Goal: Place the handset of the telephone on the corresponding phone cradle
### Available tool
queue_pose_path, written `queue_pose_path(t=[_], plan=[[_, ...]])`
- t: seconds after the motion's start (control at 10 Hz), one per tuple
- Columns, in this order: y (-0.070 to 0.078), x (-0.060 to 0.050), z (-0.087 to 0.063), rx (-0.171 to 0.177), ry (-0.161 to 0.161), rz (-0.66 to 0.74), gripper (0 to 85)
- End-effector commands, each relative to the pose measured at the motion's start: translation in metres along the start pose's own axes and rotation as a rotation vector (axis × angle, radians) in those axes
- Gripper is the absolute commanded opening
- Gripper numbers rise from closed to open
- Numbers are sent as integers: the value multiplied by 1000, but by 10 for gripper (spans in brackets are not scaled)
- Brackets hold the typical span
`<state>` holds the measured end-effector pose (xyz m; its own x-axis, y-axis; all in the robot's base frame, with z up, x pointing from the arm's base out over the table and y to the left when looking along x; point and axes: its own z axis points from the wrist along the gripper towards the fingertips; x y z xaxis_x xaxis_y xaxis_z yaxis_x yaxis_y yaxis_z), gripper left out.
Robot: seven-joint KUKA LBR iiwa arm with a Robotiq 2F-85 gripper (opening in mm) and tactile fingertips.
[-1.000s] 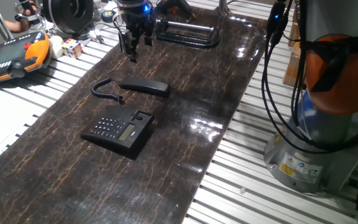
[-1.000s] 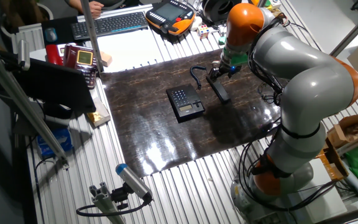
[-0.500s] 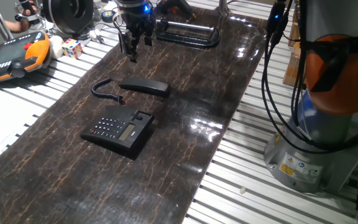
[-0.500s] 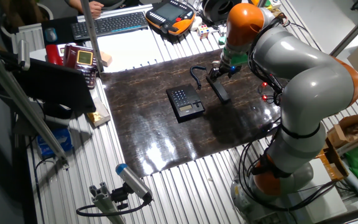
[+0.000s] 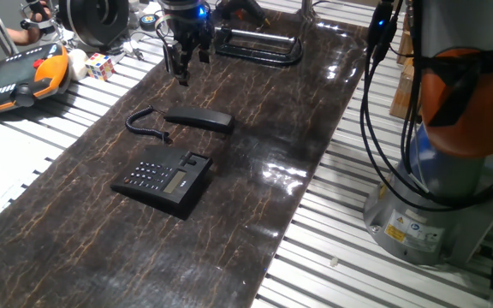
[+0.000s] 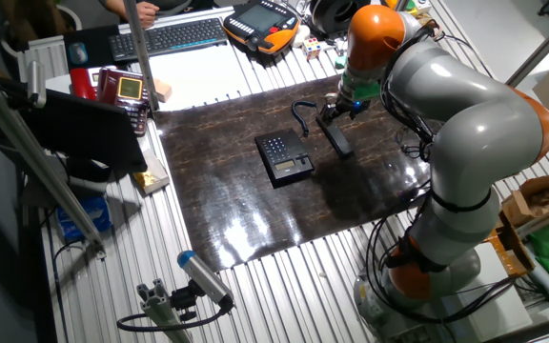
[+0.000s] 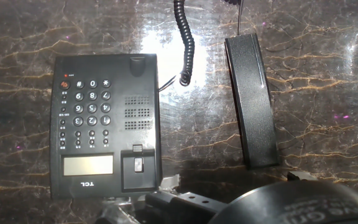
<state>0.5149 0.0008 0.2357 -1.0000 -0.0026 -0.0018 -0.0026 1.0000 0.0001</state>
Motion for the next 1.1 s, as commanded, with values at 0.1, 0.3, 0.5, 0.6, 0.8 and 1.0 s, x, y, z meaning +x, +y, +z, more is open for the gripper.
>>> queue_pose_path(t=[0.1,0.3,0.5,0.6,0.8,1.0], plan=[[0,0,0,80,256,-286,43],[0,0,0,80,256,-286,43],[0,0,0,80,256,-286,40],[0,0,0,80,258,-286,40],[0,0,0,81,253,-286,30],[0,0,0,80,256,-286,27]])
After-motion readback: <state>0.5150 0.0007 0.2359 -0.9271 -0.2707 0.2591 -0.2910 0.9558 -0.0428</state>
